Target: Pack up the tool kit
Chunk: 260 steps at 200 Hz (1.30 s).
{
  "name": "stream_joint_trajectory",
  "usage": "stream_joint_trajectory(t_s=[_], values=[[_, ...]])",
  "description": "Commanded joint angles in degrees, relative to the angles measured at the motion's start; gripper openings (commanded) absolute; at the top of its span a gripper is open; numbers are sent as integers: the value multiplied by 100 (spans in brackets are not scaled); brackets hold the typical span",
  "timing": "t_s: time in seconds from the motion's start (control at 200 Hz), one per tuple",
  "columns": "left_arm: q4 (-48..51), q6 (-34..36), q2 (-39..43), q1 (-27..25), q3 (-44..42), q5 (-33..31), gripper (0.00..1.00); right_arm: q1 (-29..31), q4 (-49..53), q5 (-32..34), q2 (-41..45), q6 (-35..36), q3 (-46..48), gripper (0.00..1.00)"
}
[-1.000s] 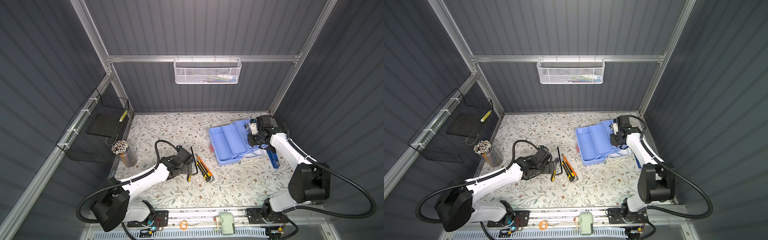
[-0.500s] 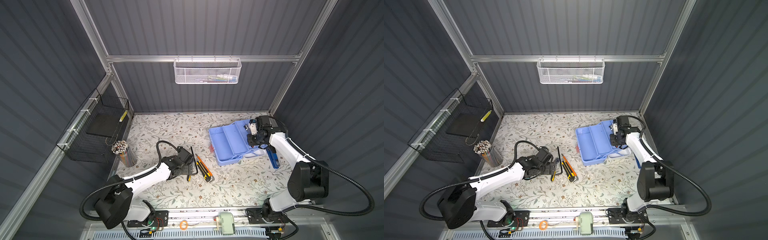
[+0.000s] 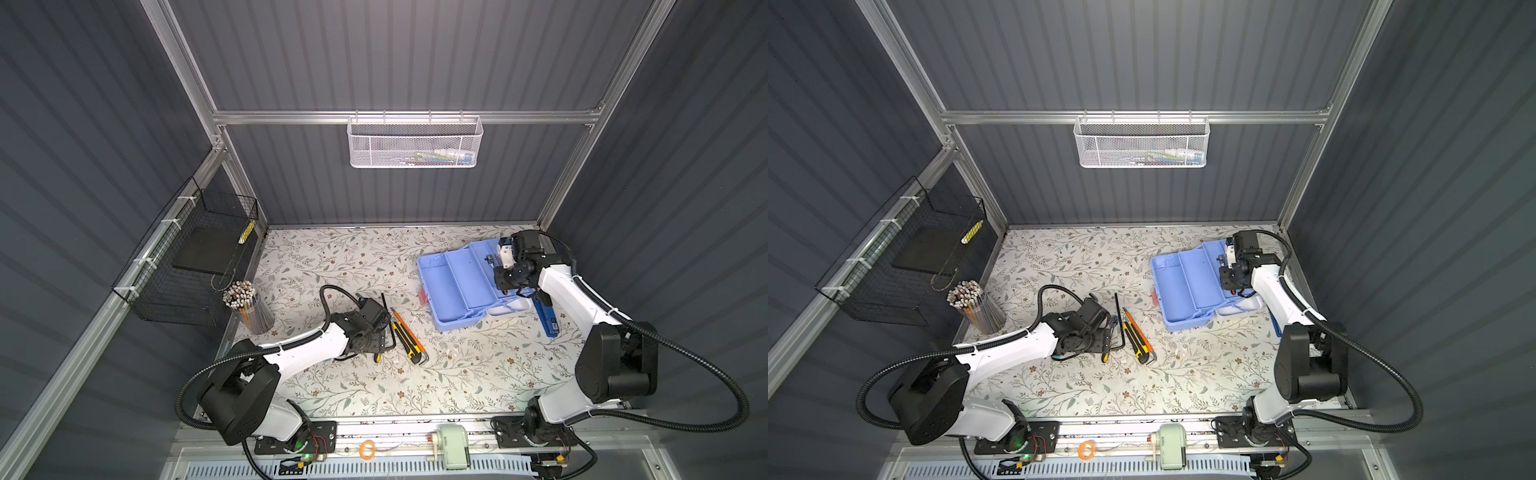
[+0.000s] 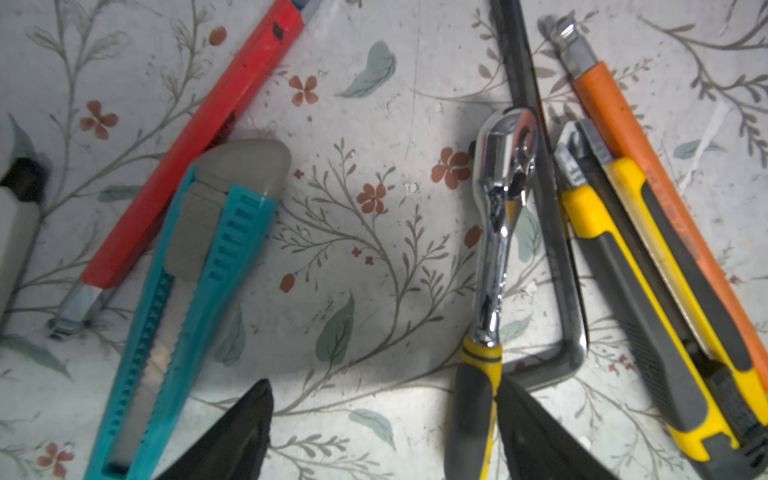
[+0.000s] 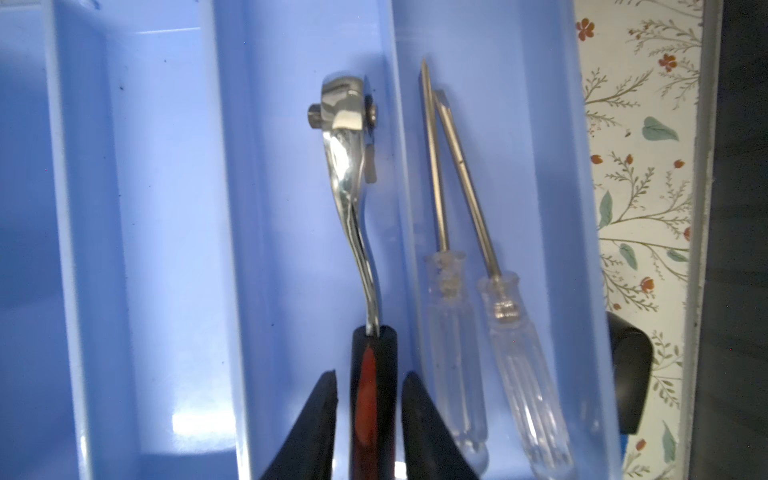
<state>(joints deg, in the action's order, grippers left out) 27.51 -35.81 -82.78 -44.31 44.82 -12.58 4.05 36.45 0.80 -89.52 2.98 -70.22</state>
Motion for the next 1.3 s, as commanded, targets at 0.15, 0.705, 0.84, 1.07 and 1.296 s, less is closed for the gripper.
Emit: stream_joint_trajectory(t_s=[0.15,0.705,0.84,1.07,1.296], values=[[-292,-44,-62,2,-107,478,81,3,-38,-23,344,-98,-175,48],[-641,-82,-461,2,-78,813,49,-1,-149,195,784,-288,-99,77],[-668,-102,-589,2,-52,818,40,-1,-151,216,861,-290,-50,80],[-655,-262,-696,2,-87,805,36,-1,-137,224,958,-298,-13,82],[-449,-361,-733,2,-78,628,27,-1,-103,161,1052,-348,-5,89]])
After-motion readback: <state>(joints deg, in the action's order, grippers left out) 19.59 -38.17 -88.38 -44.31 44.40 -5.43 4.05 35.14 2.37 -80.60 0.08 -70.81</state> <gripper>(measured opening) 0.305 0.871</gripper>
